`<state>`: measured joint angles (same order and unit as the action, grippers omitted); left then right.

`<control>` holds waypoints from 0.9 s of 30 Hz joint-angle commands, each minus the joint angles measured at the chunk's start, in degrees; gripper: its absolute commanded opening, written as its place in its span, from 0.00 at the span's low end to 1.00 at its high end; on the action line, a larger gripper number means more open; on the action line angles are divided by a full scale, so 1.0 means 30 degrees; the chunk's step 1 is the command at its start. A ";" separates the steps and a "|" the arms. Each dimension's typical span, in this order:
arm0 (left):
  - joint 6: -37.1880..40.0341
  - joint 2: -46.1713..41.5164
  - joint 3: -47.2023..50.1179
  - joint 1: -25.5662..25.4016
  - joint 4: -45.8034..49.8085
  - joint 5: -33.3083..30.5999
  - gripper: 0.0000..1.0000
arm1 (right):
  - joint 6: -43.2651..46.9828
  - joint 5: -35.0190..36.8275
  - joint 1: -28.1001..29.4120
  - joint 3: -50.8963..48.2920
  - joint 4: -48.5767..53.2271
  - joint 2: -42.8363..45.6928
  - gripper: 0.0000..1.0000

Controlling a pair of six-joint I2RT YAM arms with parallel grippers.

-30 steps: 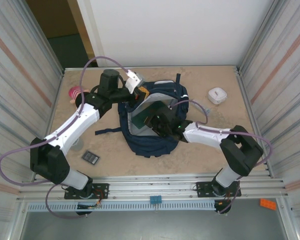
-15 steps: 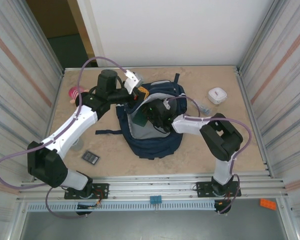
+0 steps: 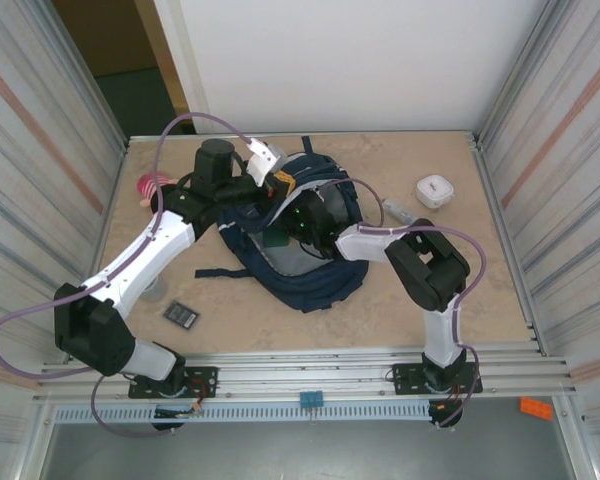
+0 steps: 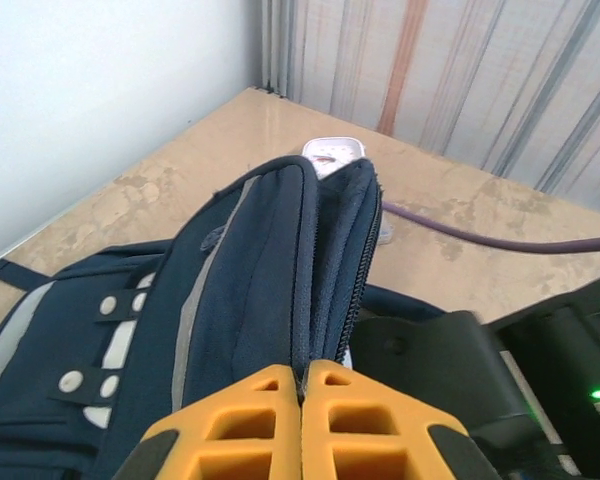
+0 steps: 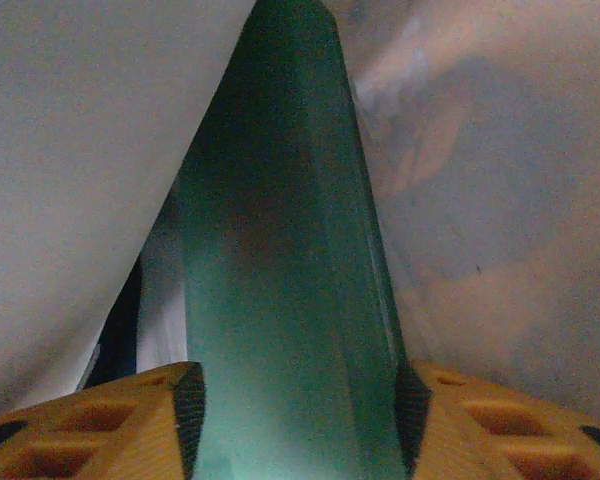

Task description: Pack the student bag

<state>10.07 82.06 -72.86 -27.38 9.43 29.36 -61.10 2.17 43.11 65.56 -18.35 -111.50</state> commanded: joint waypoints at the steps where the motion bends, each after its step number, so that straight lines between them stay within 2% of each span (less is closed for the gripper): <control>1: 0.0368 -0.1115 0.0467 0.0278 -0.1355 -0.0758 0.00 | 0.0855 0.0074 0.0387 -0.1247 0.0422 0.2726 0.60; 11: 0.0573 -0.1721 0.2256 0.1060 -0.1584 -0.1277 0.00 | 0.0613 -0.1261 0.1056 -0.5452 0.2329 0.9287 0.73; 16: 0.0474 -0.1346 0.2453 0.1098 -0.1737 -0.0667 0.00 | 0.1168 -0.1269 0.0781 -0.4995 0.3126 1.2279 0.78; 19: 0.0410 -0.1080 0.2475 0.1105 -0.1708 -0.0424 0.00 | 0.0726 -0.1530 -0.0127 -0.4050 0.3422 1.2863 0.78; 22: 0.0280 -0.0987 0.2519 0.1105 -0.1712 -0.0353 0.00 | -0.0412 -0.1841 -0.1236 -0.2990 0.4161 1.2341 0.75; 27: 0.0212 -0.0884 0.2652 0.1098 -0.1629 -0.0092 0.00 | -0.1559 -0.3014 -0.2231 -0.2242 0.2264 1.0468 0.59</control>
<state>10.61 79.33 -65.32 -24.95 6.07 28.40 -62.74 -3.79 37.19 57.36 -9.61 -76.71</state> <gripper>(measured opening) 0.059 0.601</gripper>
